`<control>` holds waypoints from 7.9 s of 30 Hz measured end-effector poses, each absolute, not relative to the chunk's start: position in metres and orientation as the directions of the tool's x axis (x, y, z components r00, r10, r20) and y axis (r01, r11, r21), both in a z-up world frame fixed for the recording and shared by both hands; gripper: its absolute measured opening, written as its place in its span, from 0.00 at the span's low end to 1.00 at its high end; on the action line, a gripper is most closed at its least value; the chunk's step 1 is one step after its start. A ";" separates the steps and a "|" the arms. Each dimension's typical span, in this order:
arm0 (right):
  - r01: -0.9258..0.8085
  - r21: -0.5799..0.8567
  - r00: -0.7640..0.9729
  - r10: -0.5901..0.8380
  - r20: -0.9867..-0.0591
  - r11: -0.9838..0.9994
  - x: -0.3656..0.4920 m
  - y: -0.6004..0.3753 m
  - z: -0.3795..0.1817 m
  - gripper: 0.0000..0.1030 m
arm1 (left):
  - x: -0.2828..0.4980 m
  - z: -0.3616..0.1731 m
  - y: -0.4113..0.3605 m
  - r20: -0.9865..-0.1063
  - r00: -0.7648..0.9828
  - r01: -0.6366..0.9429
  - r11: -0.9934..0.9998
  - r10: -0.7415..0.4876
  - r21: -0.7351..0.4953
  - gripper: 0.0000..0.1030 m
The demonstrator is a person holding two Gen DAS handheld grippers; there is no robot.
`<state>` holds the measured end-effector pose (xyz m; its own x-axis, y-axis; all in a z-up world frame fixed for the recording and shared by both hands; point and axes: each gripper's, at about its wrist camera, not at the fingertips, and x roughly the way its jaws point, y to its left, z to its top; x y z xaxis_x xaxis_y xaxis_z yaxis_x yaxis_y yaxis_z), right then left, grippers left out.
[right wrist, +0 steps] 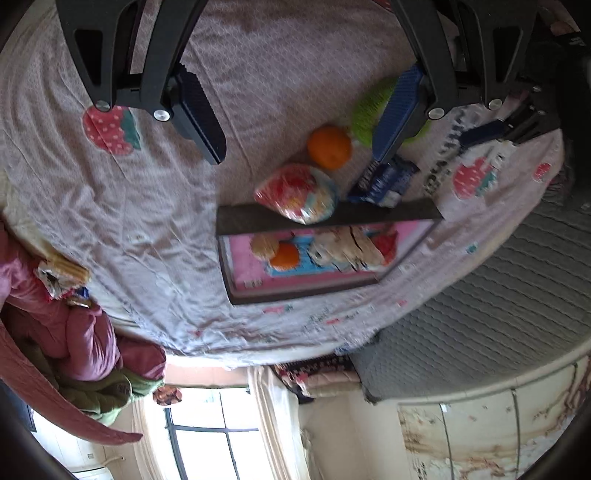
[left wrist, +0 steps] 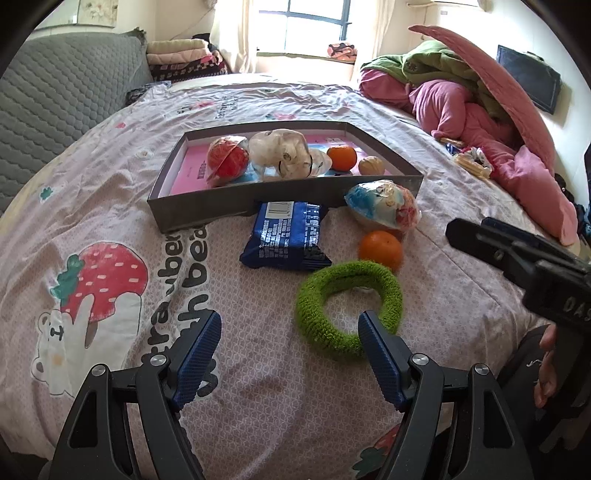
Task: Organize objects
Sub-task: 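Approach the green fuzzy ring with the left tool while the right tool moves aside, then grasp the green ring with the left tool while the right tool grasps the orange, then lift and carry the green ring and orange over the tray with both tools, then lower the ring and orange into the tray and open both tools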
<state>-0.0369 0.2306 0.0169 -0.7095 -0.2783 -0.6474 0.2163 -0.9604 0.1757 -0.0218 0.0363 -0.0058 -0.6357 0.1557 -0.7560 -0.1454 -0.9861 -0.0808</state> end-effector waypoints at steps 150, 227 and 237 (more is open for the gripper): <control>0.353 0.039 -0.851 -0.339 -0.401 -0.935 -0.063 0.199 0.068 0.37 | -0.078 0.055 -0.021 -0.592 -0.806 0.045 -0.994 0.023 -0.101 0.14; 0.367 0.022 -0.798 -0.327 -0.506 -0.930 -0.162 0.179 0.075 0.37 | -0.176 0.051 -0.044 -0.705 -0.709 0.050 -0.998 -0.002 -0.048 0.14; 0.358 0.065 -0.700 -0.314 -0.641 -0.931 -0.174 0.181 0.042 0.37 | -0.177 0.034 -0.038 -0.760 -0.650 0.028 -0.999 -0.005 -0.017 0.14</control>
